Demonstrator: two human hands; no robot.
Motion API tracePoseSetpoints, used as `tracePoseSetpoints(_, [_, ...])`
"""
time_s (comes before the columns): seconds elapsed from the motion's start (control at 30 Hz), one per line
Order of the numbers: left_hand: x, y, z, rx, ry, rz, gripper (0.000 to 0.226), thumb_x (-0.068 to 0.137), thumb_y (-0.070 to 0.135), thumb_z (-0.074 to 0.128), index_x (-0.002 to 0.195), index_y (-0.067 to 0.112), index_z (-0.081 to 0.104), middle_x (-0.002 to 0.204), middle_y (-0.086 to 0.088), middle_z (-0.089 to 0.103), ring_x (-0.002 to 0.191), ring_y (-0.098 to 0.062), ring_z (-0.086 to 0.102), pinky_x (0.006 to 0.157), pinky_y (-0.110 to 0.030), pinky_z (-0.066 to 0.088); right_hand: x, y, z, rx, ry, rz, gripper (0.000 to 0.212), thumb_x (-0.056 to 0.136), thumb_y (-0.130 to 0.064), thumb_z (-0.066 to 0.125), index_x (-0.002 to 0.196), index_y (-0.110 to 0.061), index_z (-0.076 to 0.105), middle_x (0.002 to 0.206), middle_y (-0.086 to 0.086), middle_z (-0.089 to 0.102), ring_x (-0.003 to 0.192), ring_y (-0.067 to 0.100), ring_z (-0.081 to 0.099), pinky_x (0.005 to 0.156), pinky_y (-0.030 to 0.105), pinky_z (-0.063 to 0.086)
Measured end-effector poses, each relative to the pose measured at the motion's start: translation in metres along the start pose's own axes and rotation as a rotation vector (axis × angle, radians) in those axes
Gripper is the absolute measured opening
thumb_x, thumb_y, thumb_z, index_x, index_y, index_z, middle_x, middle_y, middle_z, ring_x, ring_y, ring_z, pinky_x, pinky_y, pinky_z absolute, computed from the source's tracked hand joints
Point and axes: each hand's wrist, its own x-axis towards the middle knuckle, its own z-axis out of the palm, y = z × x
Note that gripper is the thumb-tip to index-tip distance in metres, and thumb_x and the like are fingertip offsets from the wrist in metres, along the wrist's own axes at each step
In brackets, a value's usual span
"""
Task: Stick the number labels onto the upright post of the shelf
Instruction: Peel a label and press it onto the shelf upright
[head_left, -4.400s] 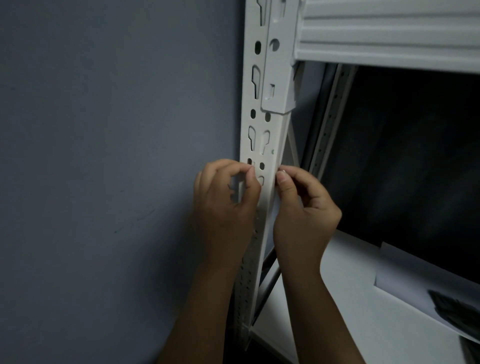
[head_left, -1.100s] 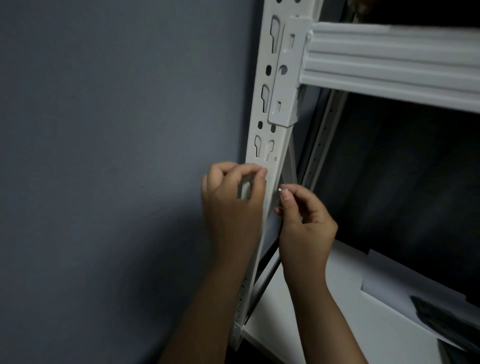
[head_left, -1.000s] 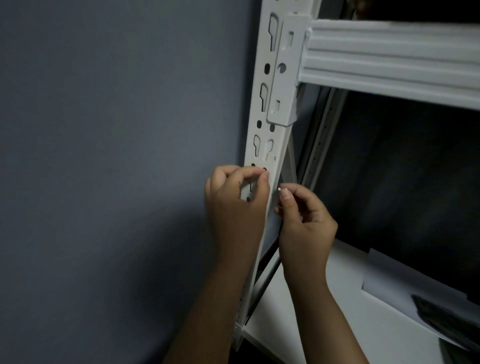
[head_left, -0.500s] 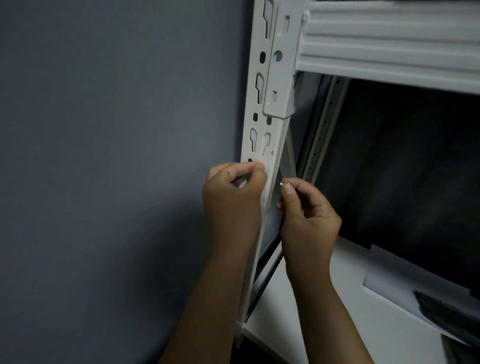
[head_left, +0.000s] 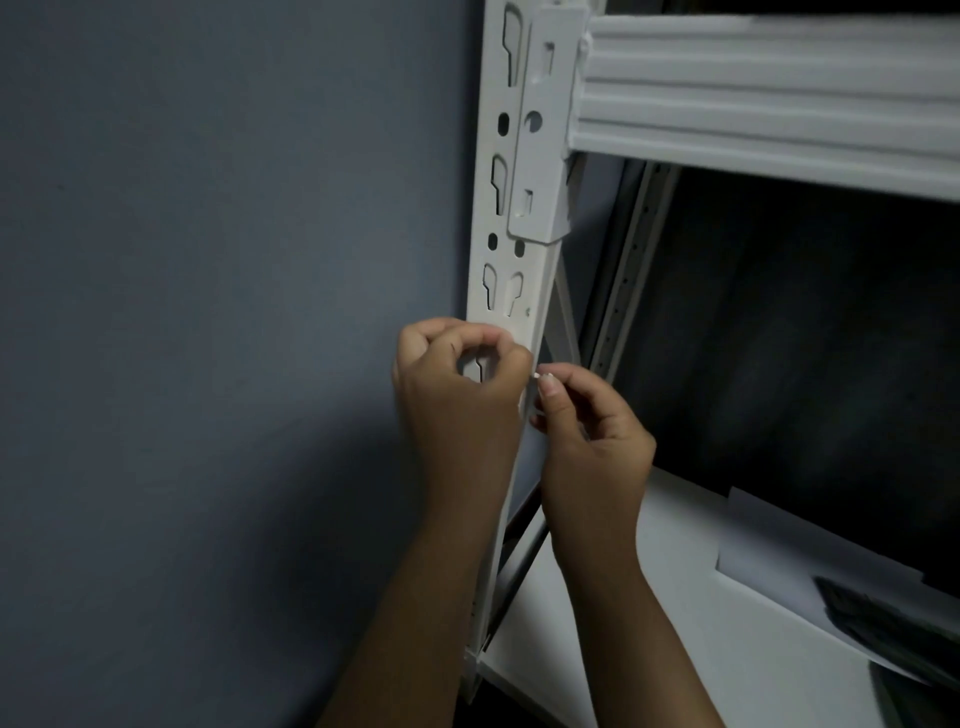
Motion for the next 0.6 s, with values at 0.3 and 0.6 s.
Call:
tracePoseSetpoints(0.3, [-0.001, -0.004, 0.002, 0.005, 0.024, 0.032, 0.009, 0.075, 0.011, 0.068, 0.074, 0.019, 0.066, 0.090, 0.017, 0.047, 0.080, -0.005, 0.052, 0.068, -0.014, 0.045, -0.001, -0.001, 0.002, 0.000, -0.009, -0.002, 0.021, 0.090, -0.003, 0.061, 0.088, -0.022, 0.070, 0.077, -0.015, 0.069, 0.076, 0.000, 0.064, 0.068, 0.011, 0.050])
tracePoseSetpoints(0.6, [0.005, -0.004, -0.010, -0.090, -0.062, -0.051, 0.009, 0.082, 0.012, 0.068, 0.079, 0.021, 0.068, 0.098, 0.008, 0.054, 0.085, -0.002, 0.056, 0.072, -0.009, 0.046, 0.001, -0.001, 0.000, 0.007, 0.005, 0.035, 0.017, 0.090, -0.007, 0.061, 0.090, -0.021, 0.071, 0.080, -0.016, 0.070, 0.077, 0.002, 0.065, 0.067, 0.011, 0.050])
